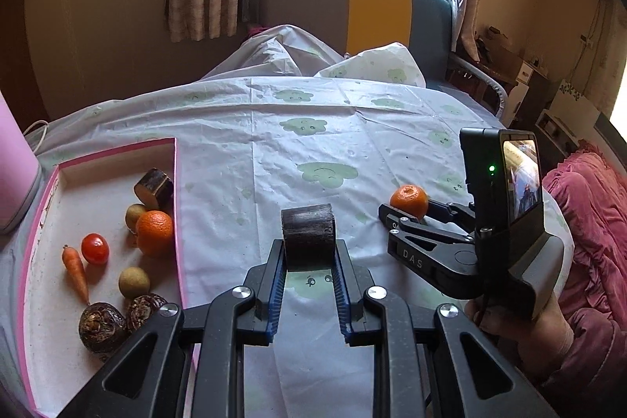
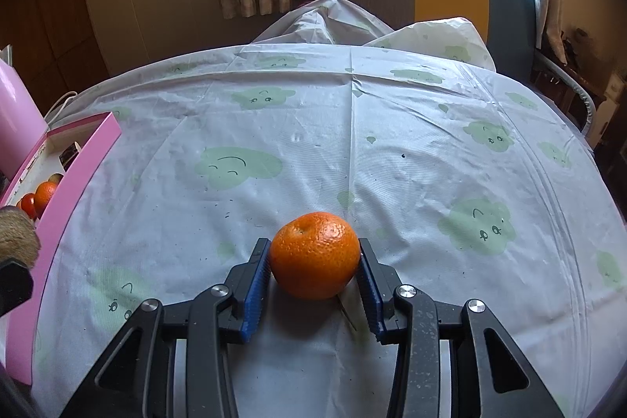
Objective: Organize fruits
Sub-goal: 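Carry the dark cylinder into the tray and release with left tool while right tool holds mandarin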
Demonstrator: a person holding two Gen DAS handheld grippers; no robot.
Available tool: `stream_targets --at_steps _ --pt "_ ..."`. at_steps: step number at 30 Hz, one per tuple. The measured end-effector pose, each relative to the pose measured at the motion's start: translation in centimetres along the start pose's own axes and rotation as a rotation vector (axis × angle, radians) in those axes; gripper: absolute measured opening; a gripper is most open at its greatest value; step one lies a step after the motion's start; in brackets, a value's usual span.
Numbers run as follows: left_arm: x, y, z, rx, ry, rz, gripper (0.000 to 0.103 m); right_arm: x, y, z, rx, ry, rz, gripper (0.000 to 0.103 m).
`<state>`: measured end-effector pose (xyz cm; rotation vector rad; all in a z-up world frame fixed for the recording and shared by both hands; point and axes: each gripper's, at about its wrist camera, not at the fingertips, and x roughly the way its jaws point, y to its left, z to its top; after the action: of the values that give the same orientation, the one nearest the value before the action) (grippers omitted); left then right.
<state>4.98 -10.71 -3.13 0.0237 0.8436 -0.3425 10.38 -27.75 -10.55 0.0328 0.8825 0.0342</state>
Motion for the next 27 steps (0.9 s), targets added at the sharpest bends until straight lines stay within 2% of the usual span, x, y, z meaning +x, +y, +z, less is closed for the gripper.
stream_targets --at_steps 12,17,21,27 --pt "-2.5 3.1 0.2 -0.055 -0.034 0.041 0.023 -0.1 0.1 0.0 -0.008 -0.001 -0.009 0.043" --pt "-2.3 6.3 0.3 -0.111 -0.025 0.095 0.023 -0.1 0.1 0.0 -0.01 -0.001 -0.01 0.043" --pt "-1.4 9.4 0.1 -0.148 -0.001 0.172 0.023 -0.1 0.1 0.0 -0.011 0.0 -0.011 0.043" --pt "-1.5 13.6 -0.6 -0.247 0.011 0.242 0.037 -0.2 0.3 0.0 -0.021 -0.001 -0.02 0.041"
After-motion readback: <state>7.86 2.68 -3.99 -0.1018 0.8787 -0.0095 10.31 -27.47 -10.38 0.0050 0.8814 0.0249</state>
